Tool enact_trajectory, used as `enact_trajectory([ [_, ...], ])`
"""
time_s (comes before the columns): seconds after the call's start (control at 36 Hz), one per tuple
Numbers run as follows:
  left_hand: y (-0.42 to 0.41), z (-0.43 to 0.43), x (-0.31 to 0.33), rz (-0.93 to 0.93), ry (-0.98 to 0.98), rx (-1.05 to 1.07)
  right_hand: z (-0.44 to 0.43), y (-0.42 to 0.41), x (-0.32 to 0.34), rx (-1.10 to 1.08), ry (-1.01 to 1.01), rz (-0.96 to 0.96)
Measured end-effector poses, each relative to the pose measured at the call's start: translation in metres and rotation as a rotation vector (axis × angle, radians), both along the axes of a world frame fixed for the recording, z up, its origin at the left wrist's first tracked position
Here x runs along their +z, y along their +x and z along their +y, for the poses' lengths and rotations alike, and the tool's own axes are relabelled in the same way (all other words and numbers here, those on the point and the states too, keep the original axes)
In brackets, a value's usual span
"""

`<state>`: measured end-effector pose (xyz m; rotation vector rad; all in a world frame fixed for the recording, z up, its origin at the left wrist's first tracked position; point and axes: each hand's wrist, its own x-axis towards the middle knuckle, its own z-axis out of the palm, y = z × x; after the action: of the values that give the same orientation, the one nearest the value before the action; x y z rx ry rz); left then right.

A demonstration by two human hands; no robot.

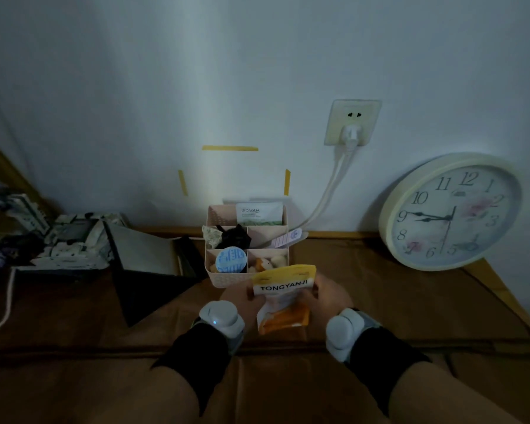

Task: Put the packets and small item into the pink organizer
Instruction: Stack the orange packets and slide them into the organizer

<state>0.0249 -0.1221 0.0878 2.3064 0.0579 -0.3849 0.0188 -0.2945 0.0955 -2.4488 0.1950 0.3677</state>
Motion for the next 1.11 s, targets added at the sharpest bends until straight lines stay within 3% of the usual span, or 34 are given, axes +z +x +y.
enact_trajectory([
  [0.19,0.001,0.001,-0.013,0.064,0.062,0.006,0.002,0.001,-0.001,0.046,-0.037,0.058],
  [0.42,0.018,0.011,0.016,-0.062,0.033,0.003,0.007,0.009,0.021,-0.014,-0.012,-0.118],
  [0.69,0.072,0.039,0.1,-0.301,-0.002,0.112,0.029,0.065,0.093,0.024,-0.048,-0.383],
  [1.11,0.144,0.078,0.114,-0.364,-0.097,0.244,0.072,0.143,0.114,0.078,-0.117,-0.416],
])
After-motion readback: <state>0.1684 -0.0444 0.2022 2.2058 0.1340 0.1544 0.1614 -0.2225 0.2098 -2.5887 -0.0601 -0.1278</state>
